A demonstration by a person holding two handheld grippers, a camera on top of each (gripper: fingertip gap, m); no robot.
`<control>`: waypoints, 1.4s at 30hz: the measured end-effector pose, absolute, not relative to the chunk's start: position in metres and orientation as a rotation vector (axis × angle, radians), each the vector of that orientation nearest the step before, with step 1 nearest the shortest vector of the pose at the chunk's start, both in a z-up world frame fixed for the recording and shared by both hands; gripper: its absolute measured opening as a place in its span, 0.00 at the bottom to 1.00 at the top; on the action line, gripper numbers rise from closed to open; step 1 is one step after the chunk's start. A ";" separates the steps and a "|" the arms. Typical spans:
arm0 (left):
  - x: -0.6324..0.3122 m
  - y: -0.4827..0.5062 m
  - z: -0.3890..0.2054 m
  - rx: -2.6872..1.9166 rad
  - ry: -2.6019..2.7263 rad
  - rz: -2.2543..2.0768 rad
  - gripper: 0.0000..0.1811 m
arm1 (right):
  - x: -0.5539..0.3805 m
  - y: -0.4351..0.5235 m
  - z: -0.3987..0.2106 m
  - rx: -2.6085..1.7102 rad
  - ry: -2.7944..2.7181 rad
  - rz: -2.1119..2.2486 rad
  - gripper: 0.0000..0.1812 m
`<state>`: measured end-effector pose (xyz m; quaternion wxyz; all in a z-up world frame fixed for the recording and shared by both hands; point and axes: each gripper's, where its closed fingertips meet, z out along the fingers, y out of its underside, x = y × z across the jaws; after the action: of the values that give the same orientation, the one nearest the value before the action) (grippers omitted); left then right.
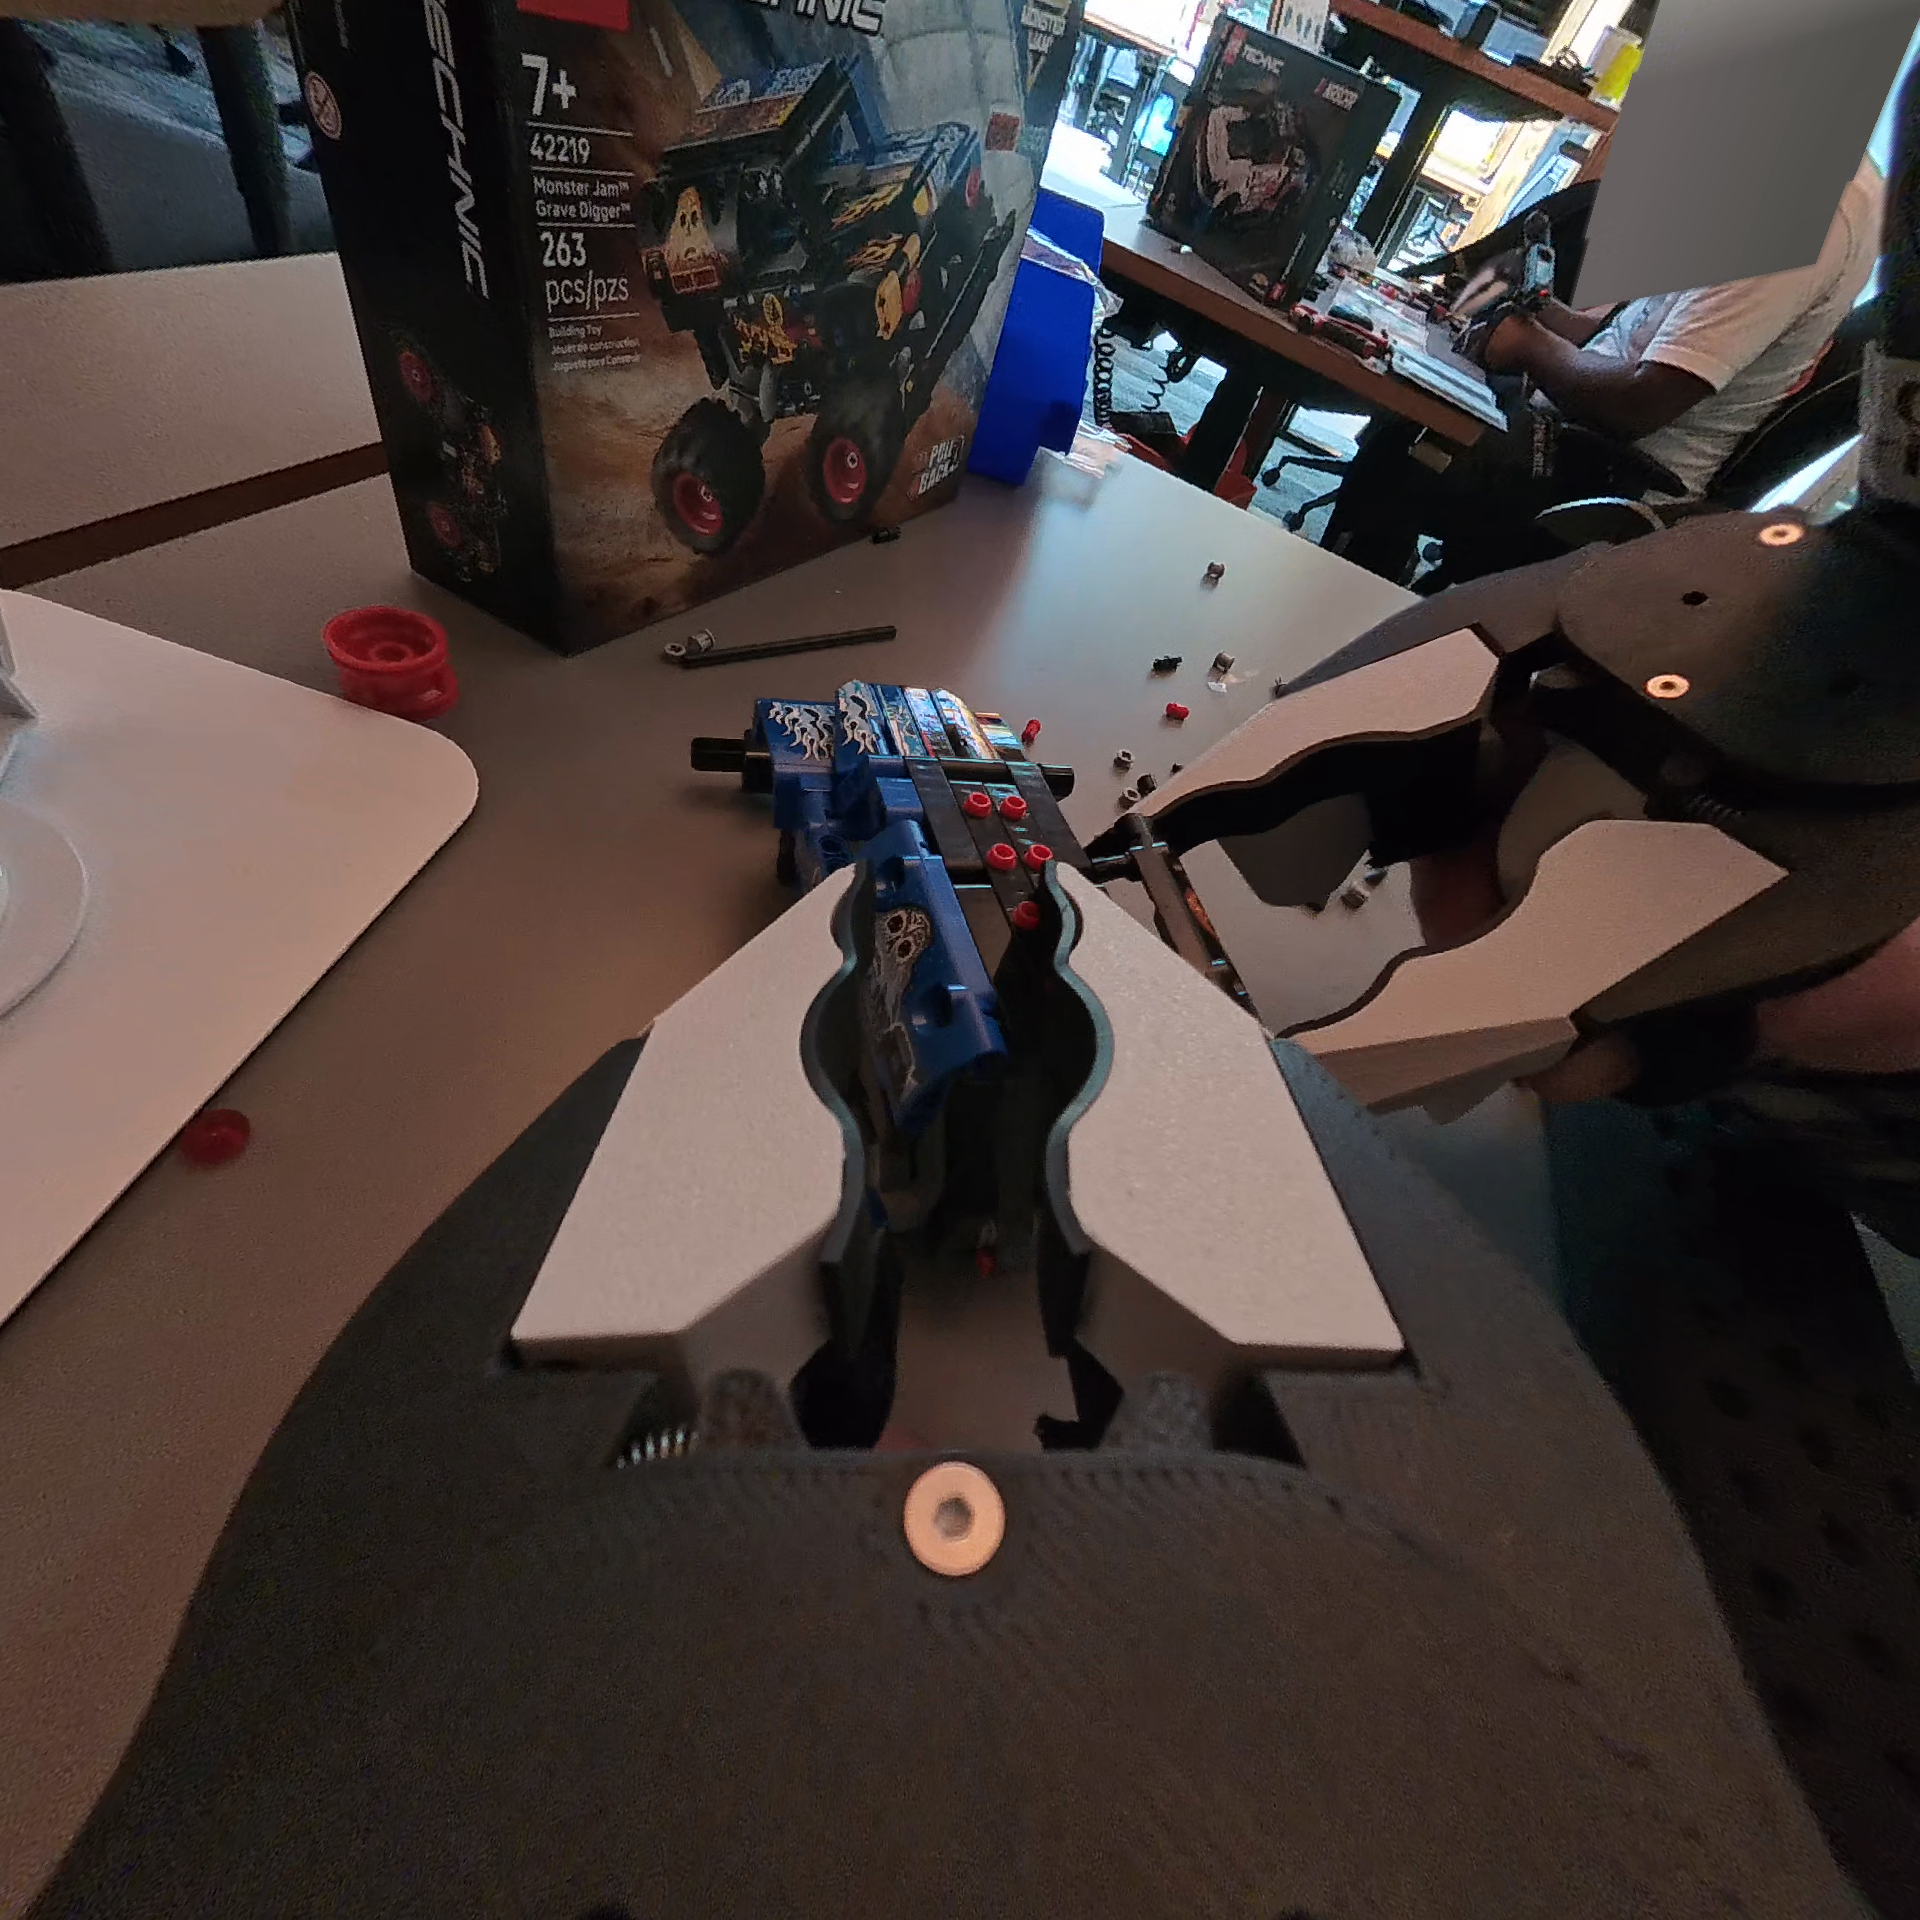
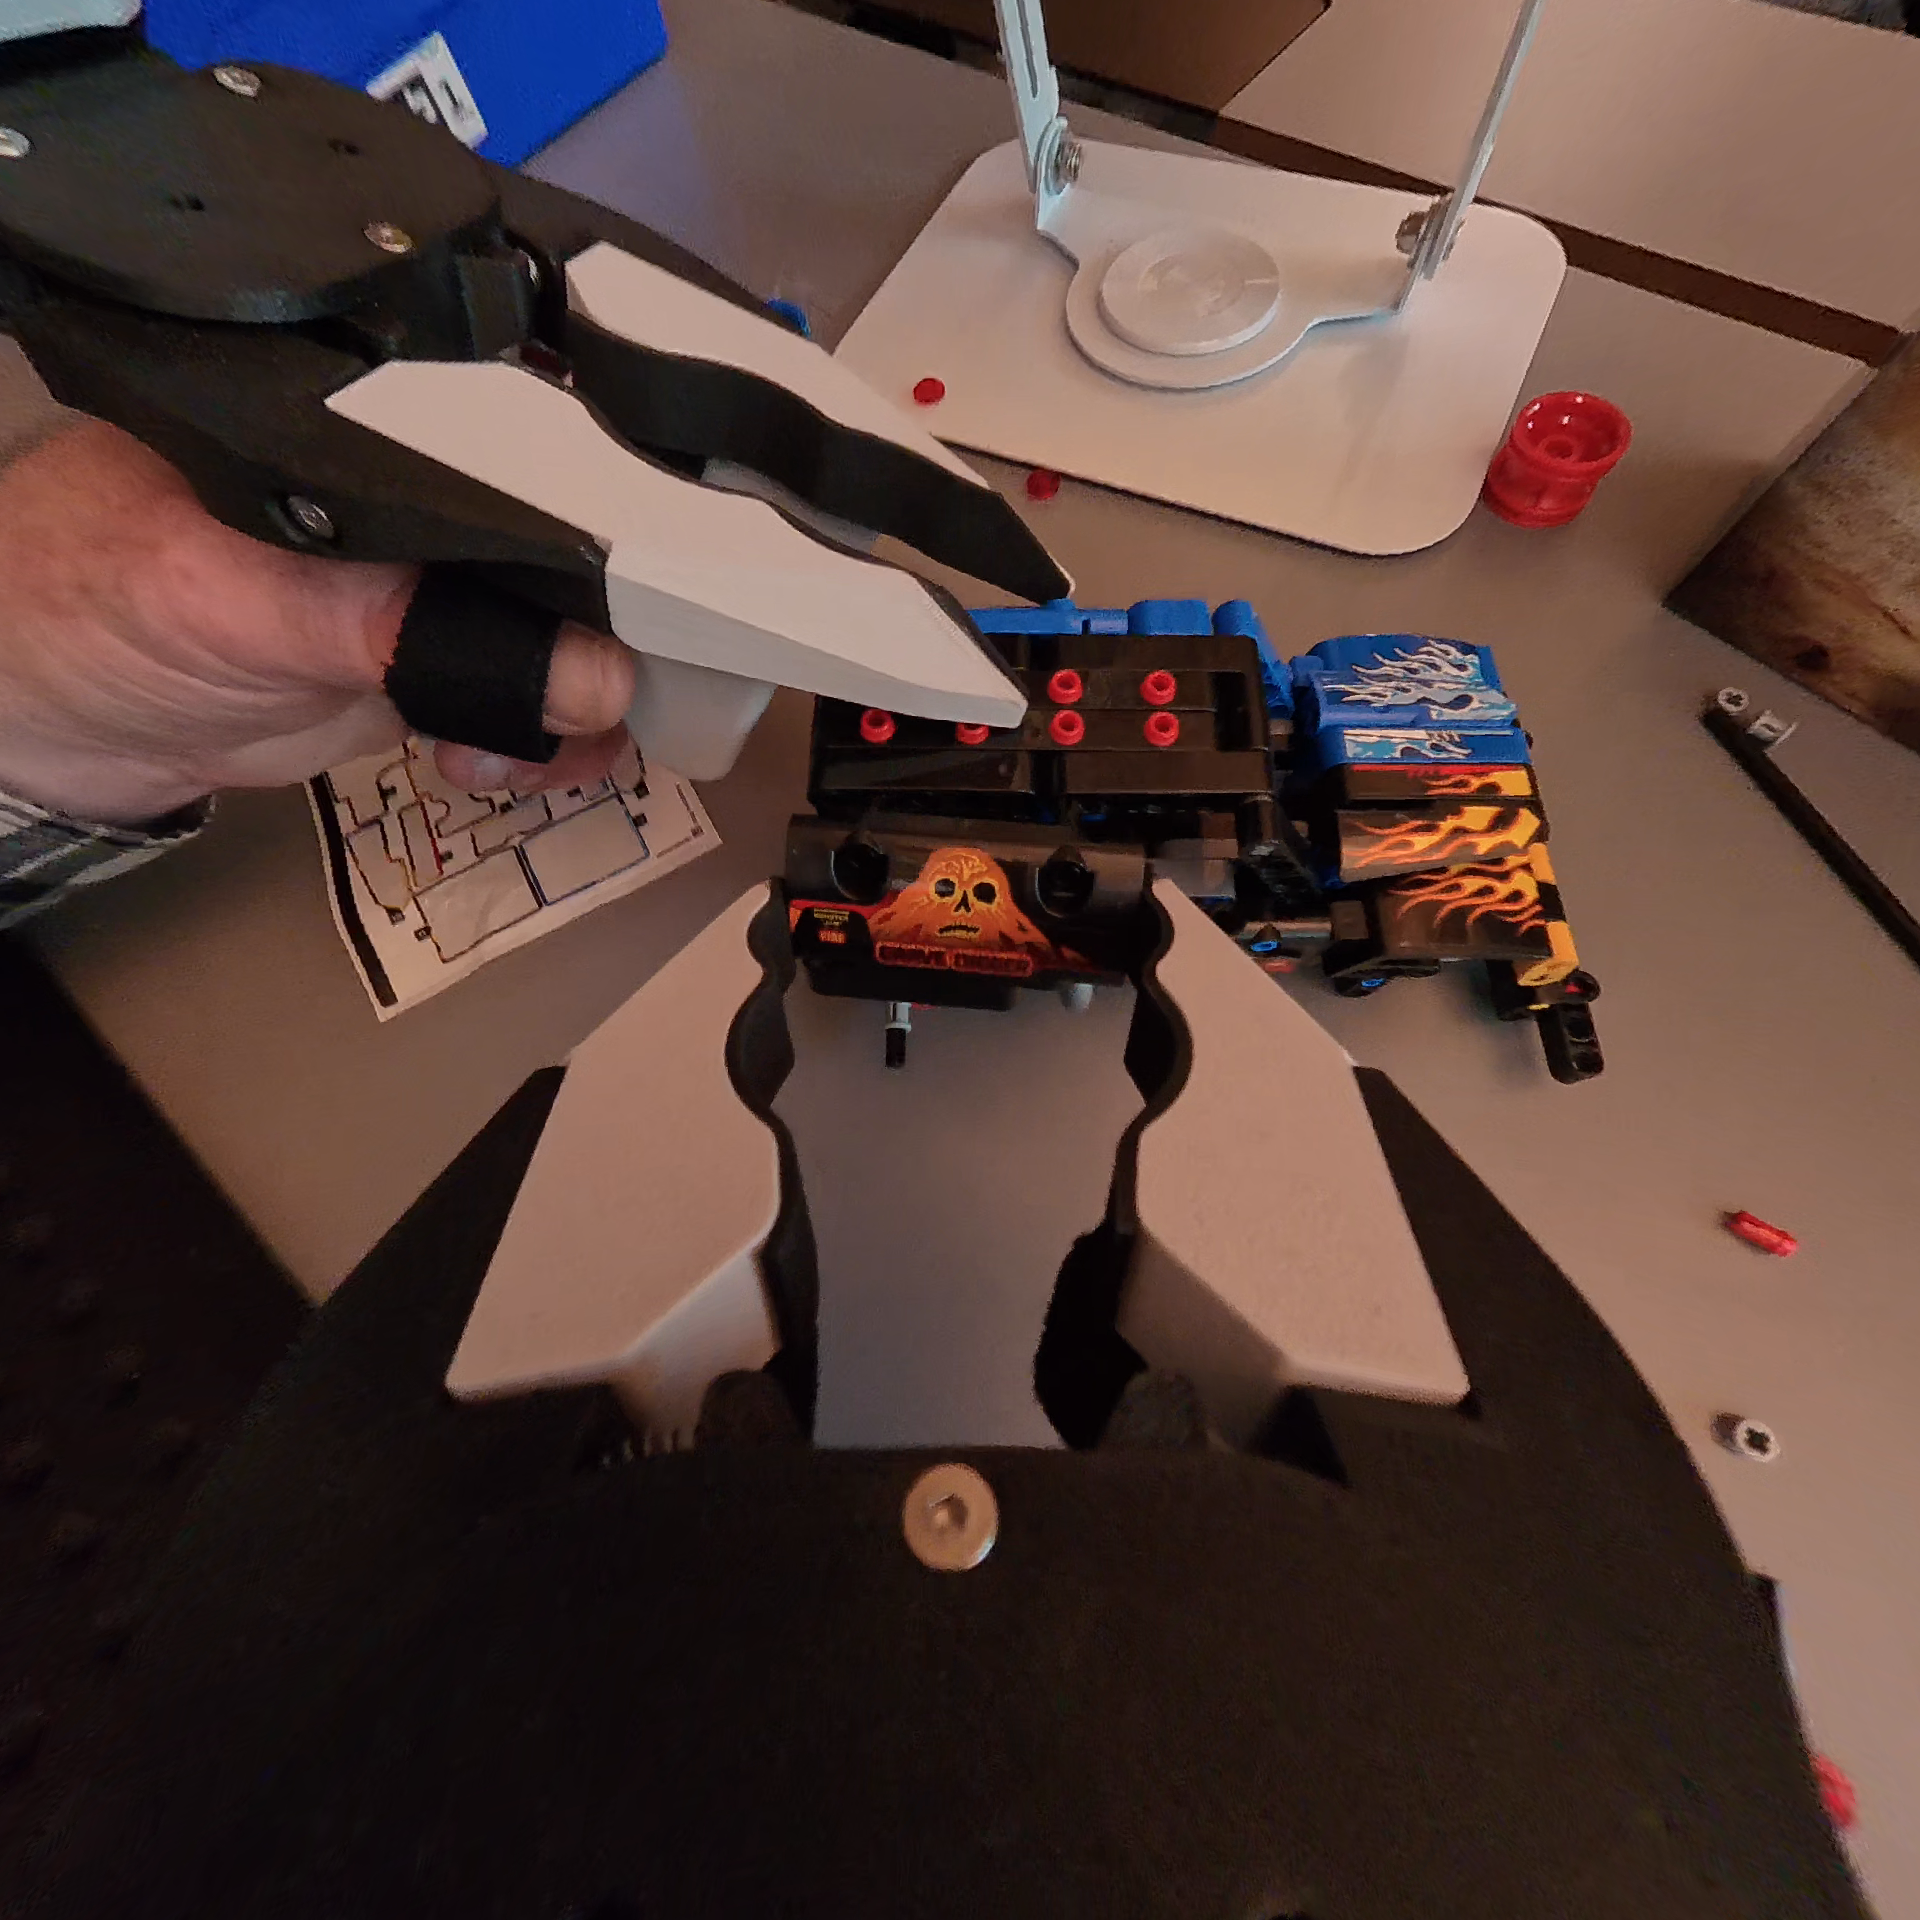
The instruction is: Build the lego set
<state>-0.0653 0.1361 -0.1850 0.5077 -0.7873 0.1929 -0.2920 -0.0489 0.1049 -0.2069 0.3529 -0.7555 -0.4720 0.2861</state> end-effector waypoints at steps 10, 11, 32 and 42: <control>-0.063 0.136 -0.185 -1.880 0.455 -0.691 0.14 | -0.045 0.104 -0.209 -2.052 -1.426 0.655 0.35; -0.064 0.137 -0.185 -1.879 0.455 -0.678 0.15 | -0.045 0.104 -0.209 -2.055 -1.434 0.645 0.35; -0.066 0.141 -0.184 -1.850 0.387 -0.665 0.14 | -0.048 0.114 -0.214 -1.954 -1.438 0.525 0.35; -0.067 0.141 -0.184 -1.830 0.372 -0.671 0.14 | -0.049 0.114 -0.209 -1.924 -1.388 0.719 0.35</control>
<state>-0.0674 0.1408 -0.1841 0.5468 -0.7722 0.1568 -0.2831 -0.0489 0.1138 -0.2089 0.3253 -0.7340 -0.5294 0.2742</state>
